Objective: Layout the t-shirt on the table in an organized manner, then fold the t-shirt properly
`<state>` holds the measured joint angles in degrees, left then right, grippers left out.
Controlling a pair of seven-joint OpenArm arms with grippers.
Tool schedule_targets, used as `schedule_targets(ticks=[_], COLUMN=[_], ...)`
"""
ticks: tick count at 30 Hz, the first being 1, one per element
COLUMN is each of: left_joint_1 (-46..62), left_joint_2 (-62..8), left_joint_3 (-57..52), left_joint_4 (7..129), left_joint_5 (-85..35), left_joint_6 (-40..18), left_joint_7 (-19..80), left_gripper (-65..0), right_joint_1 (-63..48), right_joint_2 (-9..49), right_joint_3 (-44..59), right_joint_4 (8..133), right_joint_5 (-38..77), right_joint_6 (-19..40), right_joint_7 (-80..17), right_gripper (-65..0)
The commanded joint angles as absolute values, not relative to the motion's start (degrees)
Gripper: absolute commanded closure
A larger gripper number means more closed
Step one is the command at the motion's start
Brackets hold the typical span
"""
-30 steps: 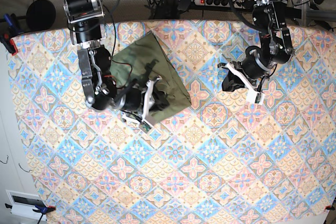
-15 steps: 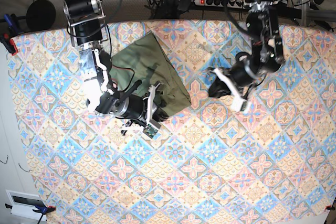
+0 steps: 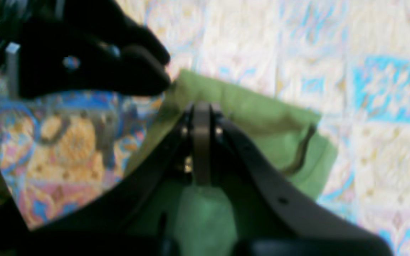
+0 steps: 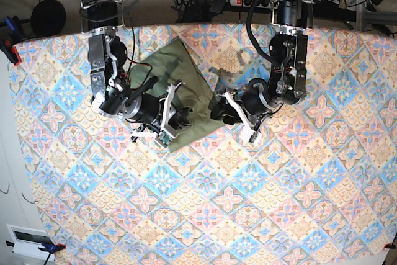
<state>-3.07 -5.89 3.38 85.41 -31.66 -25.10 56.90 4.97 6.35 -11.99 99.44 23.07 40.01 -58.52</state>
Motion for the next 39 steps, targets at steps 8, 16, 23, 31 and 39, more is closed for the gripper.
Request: schedule_targets(ticks=[8, 16, 23, 31, 39], left_joint_1=[-7.7, -12.0, -13.5, -13.7, -14.8], left_joint_2=[-5.7, -4.5, -3.2, -3.2, -3.5], left_joint_3=[6.7, 6.8, 11.1, 14.3, 14.1], left_joint_4=[79.8, 73.3, 72.9, 71.1, 66.9], left_joint_5=[-33.4, -33.4, -33.0, -32.9, -32.9], left_joint_6=[-25.5, -25.5, -25.5, -25.5, -25.5], left_joint_7=[52.4, 52.3, 52.3, 52.3, 49.7], left_gripper=[-25.7, -25.7, -25.7, -25.4, -9.9], right_joint_1=[6.6, 6.6, 6.6, 6.6, 6.6], right_joint_2=[6.5, 6.5, 6.5, 6.5, 6.5], right_joint_3=[-11.6, -11.6, -11.6, -11.6, -11.6], right_joint_4=[100.7, 100.7, 100.7, 100.7, 100.7], right_joint_5=[24.4, 24.4, 24.4, 24.4, 24.4], right_joint_6=[40.0, 40.0, 40.0, 40.0, 40.0], right_joint_7=[-56.7, -56.7, -56.7, -56.7, -56.7], right_gripper=[0.0, 0.0, 0.0, 0.0, 0.0])
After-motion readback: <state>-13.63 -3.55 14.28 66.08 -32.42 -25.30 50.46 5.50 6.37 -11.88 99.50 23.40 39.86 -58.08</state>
